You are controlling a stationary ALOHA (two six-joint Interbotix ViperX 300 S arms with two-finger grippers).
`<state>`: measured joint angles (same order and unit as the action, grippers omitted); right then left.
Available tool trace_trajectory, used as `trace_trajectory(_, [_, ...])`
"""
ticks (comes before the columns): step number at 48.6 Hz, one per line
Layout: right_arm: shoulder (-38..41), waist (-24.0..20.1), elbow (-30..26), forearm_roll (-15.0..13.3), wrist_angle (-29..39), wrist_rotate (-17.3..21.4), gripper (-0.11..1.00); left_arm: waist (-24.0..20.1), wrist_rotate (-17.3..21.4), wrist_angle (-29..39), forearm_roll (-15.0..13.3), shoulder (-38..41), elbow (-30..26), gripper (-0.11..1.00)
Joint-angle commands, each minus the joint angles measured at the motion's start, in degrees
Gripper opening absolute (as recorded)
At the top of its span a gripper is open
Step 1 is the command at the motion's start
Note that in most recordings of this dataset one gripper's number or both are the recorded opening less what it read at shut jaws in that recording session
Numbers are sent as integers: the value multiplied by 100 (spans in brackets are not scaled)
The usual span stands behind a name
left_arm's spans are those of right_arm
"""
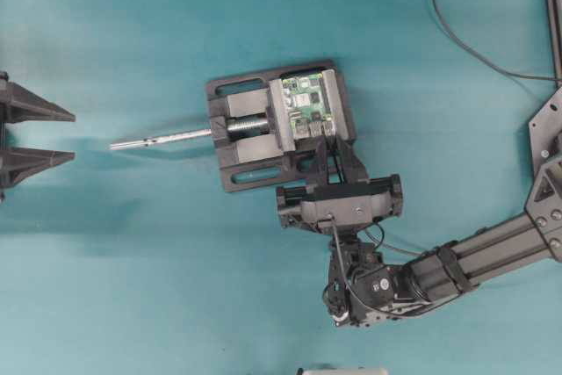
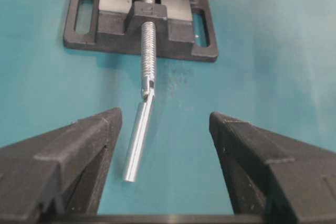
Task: Insert the USB into the fixed PCB.
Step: 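Push the plug forward into the USB port with the right gripper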
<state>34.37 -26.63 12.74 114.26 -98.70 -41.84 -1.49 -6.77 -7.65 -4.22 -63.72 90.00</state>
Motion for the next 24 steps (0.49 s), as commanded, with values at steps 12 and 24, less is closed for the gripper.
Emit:
trace_trajectory(12, [-220, -44, 167, -62, -44, 18, 21, -9, -9, -53, 26, 35, -62, 85])
trace_trajectory(24, [-334, -281, 334, -35, 44, -9, 21, -18, -18, -44, 26, 26, -62, 85])
